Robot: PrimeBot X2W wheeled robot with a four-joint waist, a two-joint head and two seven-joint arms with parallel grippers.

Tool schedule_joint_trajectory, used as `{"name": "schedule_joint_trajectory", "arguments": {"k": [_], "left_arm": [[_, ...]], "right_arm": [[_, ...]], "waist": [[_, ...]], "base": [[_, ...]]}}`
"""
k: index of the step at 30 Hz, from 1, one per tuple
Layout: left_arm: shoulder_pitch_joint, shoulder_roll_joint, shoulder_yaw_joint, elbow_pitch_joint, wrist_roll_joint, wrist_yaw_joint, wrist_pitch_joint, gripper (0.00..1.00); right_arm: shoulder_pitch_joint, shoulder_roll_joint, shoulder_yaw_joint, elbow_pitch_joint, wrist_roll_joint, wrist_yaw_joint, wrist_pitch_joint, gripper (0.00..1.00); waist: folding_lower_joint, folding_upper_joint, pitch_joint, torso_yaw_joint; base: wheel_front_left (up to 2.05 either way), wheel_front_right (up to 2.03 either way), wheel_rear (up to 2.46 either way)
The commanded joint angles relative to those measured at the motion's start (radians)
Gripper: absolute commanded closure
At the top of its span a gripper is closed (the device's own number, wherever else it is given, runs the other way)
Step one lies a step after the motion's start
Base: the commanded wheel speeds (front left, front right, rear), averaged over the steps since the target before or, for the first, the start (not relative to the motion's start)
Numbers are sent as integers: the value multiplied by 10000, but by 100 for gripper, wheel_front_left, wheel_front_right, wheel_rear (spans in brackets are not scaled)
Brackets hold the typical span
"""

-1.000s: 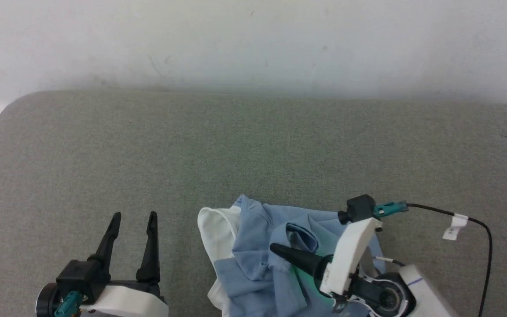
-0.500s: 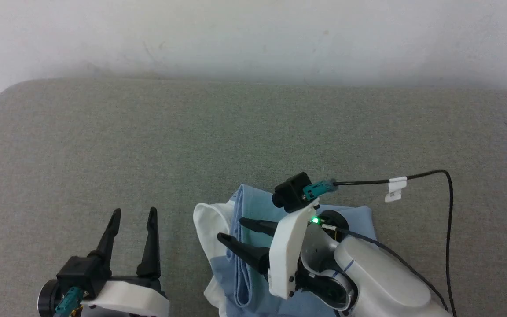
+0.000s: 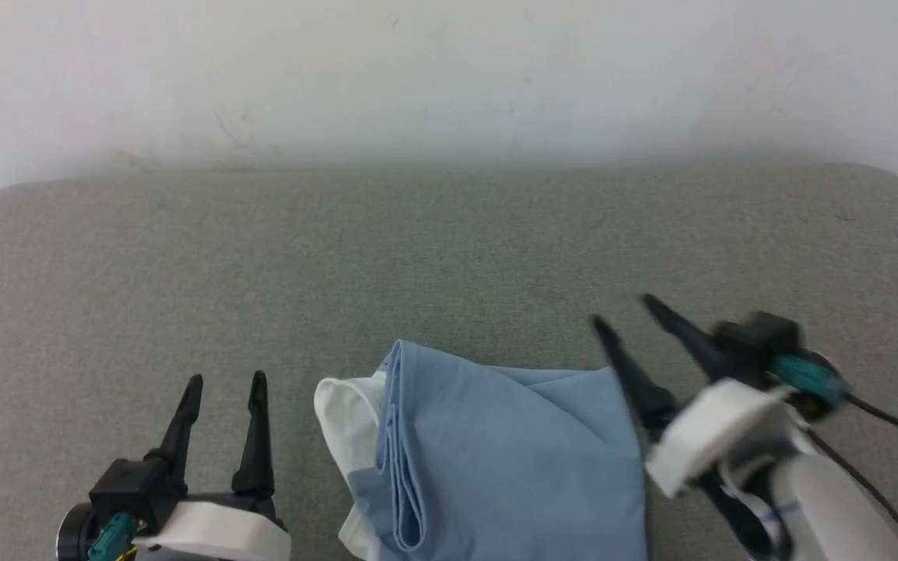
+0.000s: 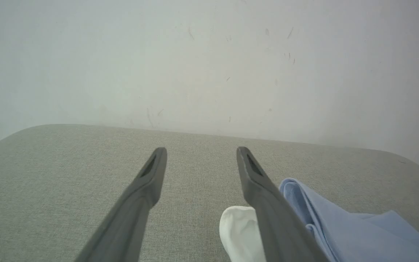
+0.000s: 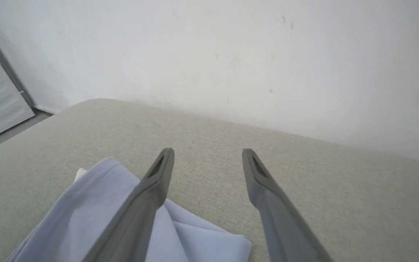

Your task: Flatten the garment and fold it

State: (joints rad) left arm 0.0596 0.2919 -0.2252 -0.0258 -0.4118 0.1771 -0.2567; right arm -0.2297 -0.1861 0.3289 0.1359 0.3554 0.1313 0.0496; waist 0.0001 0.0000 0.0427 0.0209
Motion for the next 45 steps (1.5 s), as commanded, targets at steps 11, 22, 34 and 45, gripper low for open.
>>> {"name": "schedule_joint_trajectory", "arguments": {"k": [11,22,34,45], "left_arm": [[721,196,274,340,-6,59,-50,0],[861,144,363,512,-202,90,-50,0],[697,-21,401,558,-236,25,-50,0],[493,-261,421,689,-146,-134,-51,0]], "right_arm": [[2927,530,-3022,-2413,-1325,-6,-299,0],[3555,996,-5859,-1146,1079,-6,1894,0],[2010,1349,-5119,2038,5836,-6,7236,0],[408,1357,-2452,4607,7238,-6,6287,100]], "waist": [[-1,0,-762,-668],[-1,0,-876,-649],[-1,0,-674,-174],[-1,0,-473,424]], "base": [[0,0,0],[0,0,0],[0,0,0],[0,0,0]]}}
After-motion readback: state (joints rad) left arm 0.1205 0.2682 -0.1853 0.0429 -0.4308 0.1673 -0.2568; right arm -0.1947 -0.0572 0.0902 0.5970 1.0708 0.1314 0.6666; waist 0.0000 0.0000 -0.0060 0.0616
